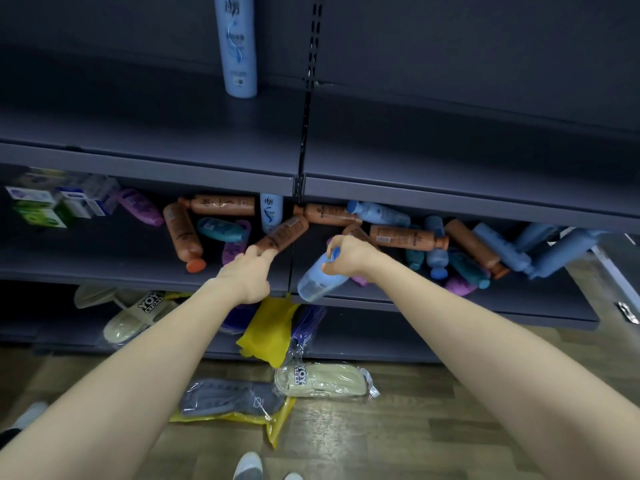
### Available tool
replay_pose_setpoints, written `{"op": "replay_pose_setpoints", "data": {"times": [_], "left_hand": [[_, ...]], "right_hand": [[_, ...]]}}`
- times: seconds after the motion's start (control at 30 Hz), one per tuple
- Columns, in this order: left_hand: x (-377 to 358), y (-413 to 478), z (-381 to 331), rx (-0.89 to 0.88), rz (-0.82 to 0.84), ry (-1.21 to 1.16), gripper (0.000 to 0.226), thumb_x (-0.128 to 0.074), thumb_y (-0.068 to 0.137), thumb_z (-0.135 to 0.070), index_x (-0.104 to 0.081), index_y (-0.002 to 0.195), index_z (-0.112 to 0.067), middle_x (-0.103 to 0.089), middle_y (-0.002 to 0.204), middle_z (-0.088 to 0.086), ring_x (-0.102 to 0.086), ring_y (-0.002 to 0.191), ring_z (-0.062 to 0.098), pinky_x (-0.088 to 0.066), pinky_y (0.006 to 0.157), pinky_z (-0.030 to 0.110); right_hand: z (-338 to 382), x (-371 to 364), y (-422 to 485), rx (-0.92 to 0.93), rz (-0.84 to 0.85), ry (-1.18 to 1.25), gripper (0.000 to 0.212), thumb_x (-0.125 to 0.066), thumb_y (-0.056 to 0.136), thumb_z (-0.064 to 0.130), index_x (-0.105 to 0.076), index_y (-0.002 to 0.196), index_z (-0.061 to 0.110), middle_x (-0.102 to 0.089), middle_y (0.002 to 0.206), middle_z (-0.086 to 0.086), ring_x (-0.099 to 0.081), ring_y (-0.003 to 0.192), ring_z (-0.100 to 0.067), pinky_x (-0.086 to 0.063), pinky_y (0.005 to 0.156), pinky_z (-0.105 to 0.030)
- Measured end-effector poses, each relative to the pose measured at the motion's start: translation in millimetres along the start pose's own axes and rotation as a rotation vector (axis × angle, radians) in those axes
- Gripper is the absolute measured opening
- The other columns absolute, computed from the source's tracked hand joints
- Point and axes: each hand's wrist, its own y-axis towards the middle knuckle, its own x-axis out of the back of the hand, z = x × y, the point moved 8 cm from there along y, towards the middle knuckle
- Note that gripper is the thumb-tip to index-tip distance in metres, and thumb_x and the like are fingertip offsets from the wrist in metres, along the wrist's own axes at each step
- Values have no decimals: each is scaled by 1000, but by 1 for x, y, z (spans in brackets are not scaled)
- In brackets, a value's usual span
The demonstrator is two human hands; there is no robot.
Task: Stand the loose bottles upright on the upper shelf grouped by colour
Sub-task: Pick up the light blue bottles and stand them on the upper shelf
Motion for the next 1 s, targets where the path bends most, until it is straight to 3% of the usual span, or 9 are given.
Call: {"op": "replay_pose_setpoints", "data": {"times": [0.07,0.13,0.23,0.37,0.6,0.73,0.83,0.9,1.0], "left_hand": [[7,-4,-4,-5,-12,13,65,-47,87,-8,-22,145,-19,-30,139,13,-39,120,35,-41,97,44],[15,-7,-8,-12,-29,27,66,-46,87,-8,-21,146,-20,-29,141,12,-38,122,34,-41,97,43],[31,-11,-14,-37,-61,50,64,-45,88,-9,-22,147,-20,-27,143,12,-37,125,34,-41,97,43],[49,-17,-22,-70,-68,84,66,-49,89,-12,-21,148,-19,-22,148,11,-35,128,33,-41,99,41],[66,-30,-31,-106,-75,19,61,-44,88,-8,-26,146,-16,-26,145,11,-51,114,32,-50,90,40],[72,-42,-43,-156,2,-145,68,-58,82,-6,-31,143,-16,-33,136,11,-62,97,34,-55,79,44],[84,-52,-54,-213,28,-211,79,-70,73,-7,-34,141,-19,-49,112,5,-62,83,26,-54,70,38],[91,-59,-58,-259,63,-307,79,-75,67,-13,-39,137,-21,-56,110,0,-60,84,17,-50,75,31],[106,-69,-62,-312,94,-453,81,-77,51,-27,-48,127,-31,-55,125,-2,-60,104,17,-49,91,37]], "right_hand": [[7,13,-8,28,-11,-89,25,-59,88,25,-55,110,15,-55,98,-1,-50,83,-20,-40,68,-27],[11,25,-14,42,-43,-175,11,-61,83,22,-55,91,22,-52,87,3,-50,79,-20,-38,61,-26],[25,38,-26,111,-72,-332,21,-56,76,7,-48,70,26,-51,77,4,-50,76,-22,-35,55,-25],[49,57,-48,222,-102,-499,28,-47,78,-2,-54,81,26,-52,84,3,-47,77,-23,-34,55,-25],[81,82,-77,376,-190,-618,34,-43,72,-6,-41,61,26,-47,81,5,-46,81,-23,-28,51,-24],[105,99,-100,500,-285,-621,36,-43,70,-10,-41,58,24,-48,86,0,-44,79,-23,-27,49,-24],[126,115,-121,573,-381,-668,28,-45,70,-12,-50,68,15,-49,95,-3,-43,79,-22,-28,50,-25],[137,127,-134,620,-447,-673,28,-44,67,-14,-51,70,13,-52,98,-5,-43,79,-22,-29,52,-25],[148,150,-154,673,-529,-636,30,-43,64,-16,-51,67,12,-57,105,-9,-46,81,-22,-31,55,-24]]}}
